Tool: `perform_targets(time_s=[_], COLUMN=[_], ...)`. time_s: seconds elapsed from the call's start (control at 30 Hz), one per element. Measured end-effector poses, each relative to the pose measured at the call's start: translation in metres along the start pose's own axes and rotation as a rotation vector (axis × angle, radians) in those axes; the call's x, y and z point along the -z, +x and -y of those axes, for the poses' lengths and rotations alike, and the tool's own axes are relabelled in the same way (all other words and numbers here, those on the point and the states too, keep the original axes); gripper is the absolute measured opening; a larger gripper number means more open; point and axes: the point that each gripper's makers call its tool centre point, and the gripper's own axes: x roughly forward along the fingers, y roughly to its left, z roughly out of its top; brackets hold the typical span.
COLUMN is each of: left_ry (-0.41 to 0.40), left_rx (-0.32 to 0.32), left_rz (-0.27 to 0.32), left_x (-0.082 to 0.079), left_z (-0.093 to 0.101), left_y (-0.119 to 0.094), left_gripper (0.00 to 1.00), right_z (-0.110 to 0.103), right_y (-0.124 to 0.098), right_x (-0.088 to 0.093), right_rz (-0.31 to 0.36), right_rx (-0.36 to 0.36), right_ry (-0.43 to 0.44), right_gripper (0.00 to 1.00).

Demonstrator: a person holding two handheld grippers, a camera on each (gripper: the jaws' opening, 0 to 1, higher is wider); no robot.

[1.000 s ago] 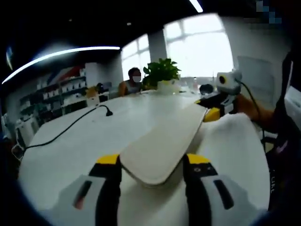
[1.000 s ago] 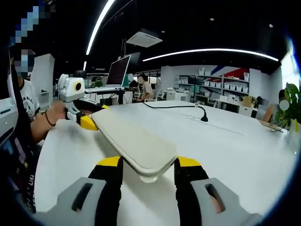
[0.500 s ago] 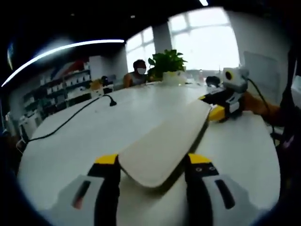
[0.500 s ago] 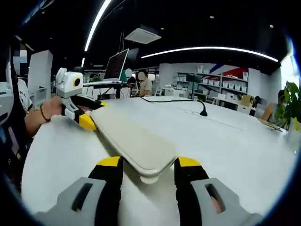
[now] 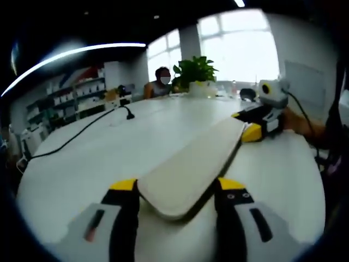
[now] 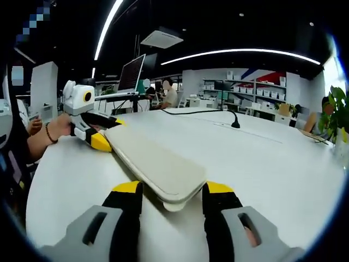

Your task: Arrange the utensils inside the cutlery case until each visible utensil rests in its matching compartment.

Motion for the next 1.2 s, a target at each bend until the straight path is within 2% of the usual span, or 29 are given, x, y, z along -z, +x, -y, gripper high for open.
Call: perform_targets(time_s=[0.13, 0.27, 0.5, 0.87, 0.93, 1.0, 1.07, 1.2], left_ry=[-0.006, 0.005, 0.007, -0.023, -0.015, -0.009, -0.009, -0.008], left_rx=[0.008, 0.01, -0.001, 0.012, 0.006, 0.003, 0.008, 0.007], left_rz=[-0.004, -0.006, 0.007, 0.022, 0.018, 0.008, 0.01, 0.058], left_x=[0.003, 0.004, 0.005, 0.006, 0.007, 0.009, 0.008, -0.003], left_z=[0.0, -0.001, -0.007, -0.002, -0.003, -0.003, -0.001, -0.003], left_y=[0.001, -0.002, -0.007, -0.011, -0.011, -0.012, -0.015, -0.019], left_gripper=[0.59, 0.59, 0.57, 0.55, 0.55, 0.55, 0.57, 0.59], right_z=[-0.001, -0.003, -0.01, -0.005, -0.008, -0.006, 0.004, 0.027], right_y=[0.001, 0.002, -0.003, -0.011, -0.013, -0.017, -0.022, -0.034], right_x=[0.004, 0.003, 0.003, 0.0, -0.003, -0.011, -0.019, -0.023], right_rz=[-0.023, -0.017, 0.015, 0.047, 0.066, 0.12, 0.166, 0.182], right_rx=[-0.007, -0.004, -0.054, -0.041, -0.065, -0.074, -0.037, 0.087], right_ry=[0.001, 0.009, 0.039, 0.069, 0.062, 0.143, 0.149, 0.134], right_gripper=[0.46, 0.46, 0.49, 0.51, 0.52, 0.52, 0.52, 0.55])
